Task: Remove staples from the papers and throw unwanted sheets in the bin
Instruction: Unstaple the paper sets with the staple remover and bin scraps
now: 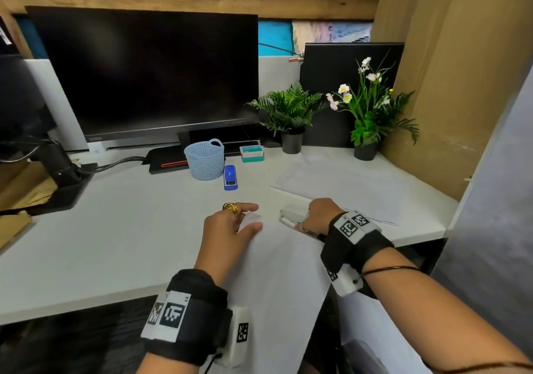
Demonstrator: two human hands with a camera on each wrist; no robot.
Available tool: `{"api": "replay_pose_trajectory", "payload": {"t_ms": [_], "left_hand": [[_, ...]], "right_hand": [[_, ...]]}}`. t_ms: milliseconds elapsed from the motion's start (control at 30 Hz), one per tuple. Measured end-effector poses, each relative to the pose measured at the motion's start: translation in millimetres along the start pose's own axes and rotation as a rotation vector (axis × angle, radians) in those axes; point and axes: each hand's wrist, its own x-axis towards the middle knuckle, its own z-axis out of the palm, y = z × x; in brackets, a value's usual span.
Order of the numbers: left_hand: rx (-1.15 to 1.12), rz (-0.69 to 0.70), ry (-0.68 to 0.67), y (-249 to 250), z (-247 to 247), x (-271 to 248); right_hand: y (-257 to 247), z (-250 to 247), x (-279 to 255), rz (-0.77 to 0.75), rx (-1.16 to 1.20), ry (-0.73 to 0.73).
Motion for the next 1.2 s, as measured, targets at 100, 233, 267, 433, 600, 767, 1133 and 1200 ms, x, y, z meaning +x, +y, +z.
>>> {"api": "replay_pose_trajectory", "payload": {"t_ms": [100, 233, 267, 433, 600, 767, 1133, 1200], "left_hand": [[-0.022, 0.008, 0.027, -1.2, 3.1, -2.6], [-0.028, 0.051, 0.008, -4.6, 6.5, -6.2], [-0.025, 0.061, 0.001, -4.8, 8.0, -7.1], [-0.080, 0.097, 0.057, 2.3, 17.8, -13.4], [-0.108, 0.185, 0.083, 10.0, 26.1, -20.7], [-0.093, 0.261, 0.141, 8.0, 32.9, -28.1], [0.039, 0.416, 0.159, 8.0, 42.1, -32.0], [0.028, 0.440, 0.181, 7.6, 44.6, -33.1]], "right_hand": [[5.4, -4.3, 0.1, 0.032, 0.224, 0.039], [4.8, -10.7, -8.7, 0.040, 0.879, 0.226], [1.5, -12.4, -14.6, 0.030, 1.056, 0.249], [-17.7, -11.2, -39.9, -0.048, 1.628, 0.173], [-31.5, 5.8, -51.0, -0.058, 1.597, 0.337], [-33.1, 5.3, -58.5, -0.049, 1.721, 0.394], [-28.1, 10.4, -65.4, -0.115, 1.685, 0.442], [-29.1, 12.2, -66.4, -0.141, 1.660, 0.471]]}}
